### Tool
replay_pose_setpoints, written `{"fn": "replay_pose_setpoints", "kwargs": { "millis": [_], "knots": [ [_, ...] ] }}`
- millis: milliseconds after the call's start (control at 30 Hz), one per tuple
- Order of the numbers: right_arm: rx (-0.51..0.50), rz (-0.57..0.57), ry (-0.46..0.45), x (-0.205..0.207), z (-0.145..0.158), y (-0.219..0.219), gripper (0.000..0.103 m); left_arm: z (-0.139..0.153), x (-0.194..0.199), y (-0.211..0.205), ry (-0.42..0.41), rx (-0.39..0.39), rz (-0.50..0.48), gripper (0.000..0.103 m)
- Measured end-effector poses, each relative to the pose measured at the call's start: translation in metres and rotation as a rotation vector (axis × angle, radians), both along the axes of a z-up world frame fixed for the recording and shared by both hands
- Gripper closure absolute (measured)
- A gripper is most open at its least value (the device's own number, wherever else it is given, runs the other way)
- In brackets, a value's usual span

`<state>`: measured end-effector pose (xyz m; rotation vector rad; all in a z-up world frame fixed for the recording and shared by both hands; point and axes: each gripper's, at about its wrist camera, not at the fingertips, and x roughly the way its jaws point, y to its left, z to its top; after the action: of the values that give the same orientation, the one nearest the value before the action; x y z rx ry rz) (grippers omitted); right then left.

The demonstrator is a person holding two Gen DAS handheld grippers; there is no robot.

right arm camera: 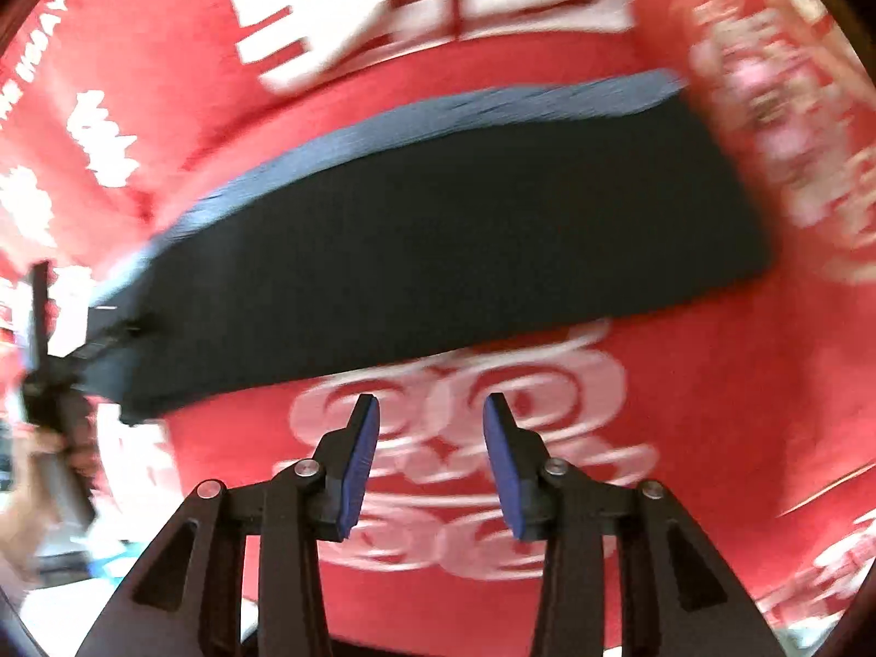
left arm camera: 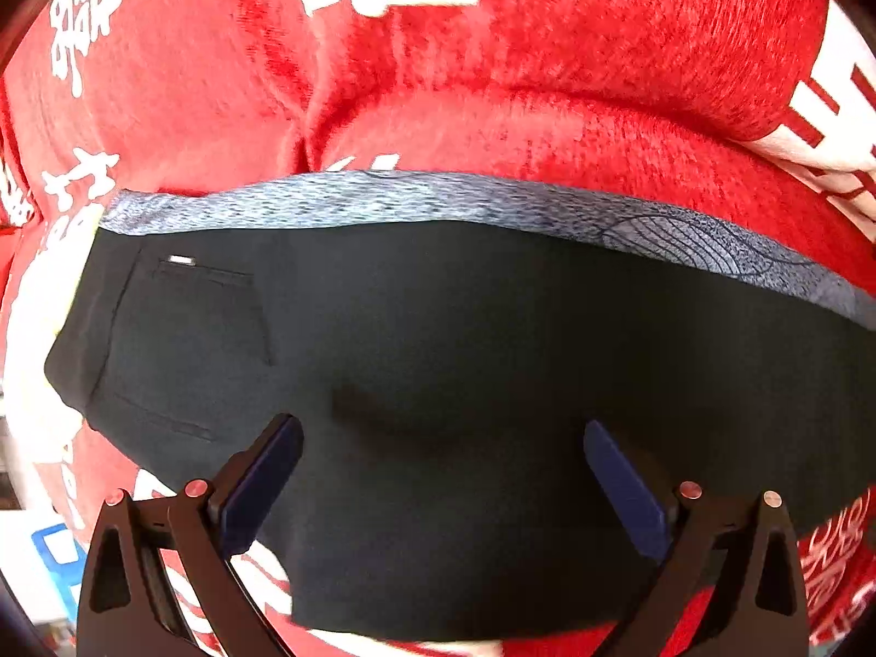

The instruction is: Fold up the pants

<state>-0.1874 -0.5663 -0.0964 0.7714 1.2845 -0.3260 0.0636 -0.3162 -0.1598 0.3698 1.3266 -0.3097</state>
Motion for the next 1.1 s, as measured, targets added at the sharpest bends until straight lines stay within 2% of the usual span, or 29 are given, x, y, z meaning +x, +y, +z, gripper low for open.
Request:
{"fn": "replay_pose_setpoints", "kwargs": {
  "millis": [233,333,433,633,833,867,900,933,1033,1100],
  "knots": [
    [0.332,-0.053,-0.191,0.06,-0.022,0.084,0.06,0.01,0.017,0.056,0.055,-0.017,-0.036,0.0],
    [0.41,-0.094,-0.228,0.085,-0.042,0.116,0.06,0.008,0.015,0.071,0.053,-0.02,-0.077,0.0],
    [0.467,-0.12,-0.243,0.099,-0.058,0.127,0.06,0.003,0.015,0.082,0.057,-0.027,-0.105,0.0],
    [0.456,-0.103,-0.203,0.115,-0.069,0.144,0.06,-0.007,0.023,0.095,0.098,-0.081,-0.066,0.0],
    [0.475,-0.227,-0.222,0.107,-0.073,0.135,0.06,-0.01,0.023,0.089,0.109,-0.106,-0.088,0.0],
    [0.488,-0.25,-0.217,0.108,-0.075,0.133,0.063,-0.01,0.023,0.086,0.111,-0.107,-0.098,0.0],
    [0.49,-0.269,-0.208,0.107,-0.074,0.132,0.086,-0.01,0.022,0.083,0.111,-0.105,-0.108,0.0],
    [0.463,-0.274,-0.186,0.11,-0.072,0.13,0.094,-0.009,0.02,0.081,0.111,-0.105,-0.119,0.0],
    [0.413,-0.237,-0.203,0.11,-0.056,0.134,0.095,-0.004,0.009,0.076,0.099,-0.098,-0.171,0.0],
    [0.368,-0.198,-0.183,0.107,-0.053,0.141,0.095,-0.009,-0.001,0.076,0.1,-0.072,-0.207,0.0]
  ]
}}
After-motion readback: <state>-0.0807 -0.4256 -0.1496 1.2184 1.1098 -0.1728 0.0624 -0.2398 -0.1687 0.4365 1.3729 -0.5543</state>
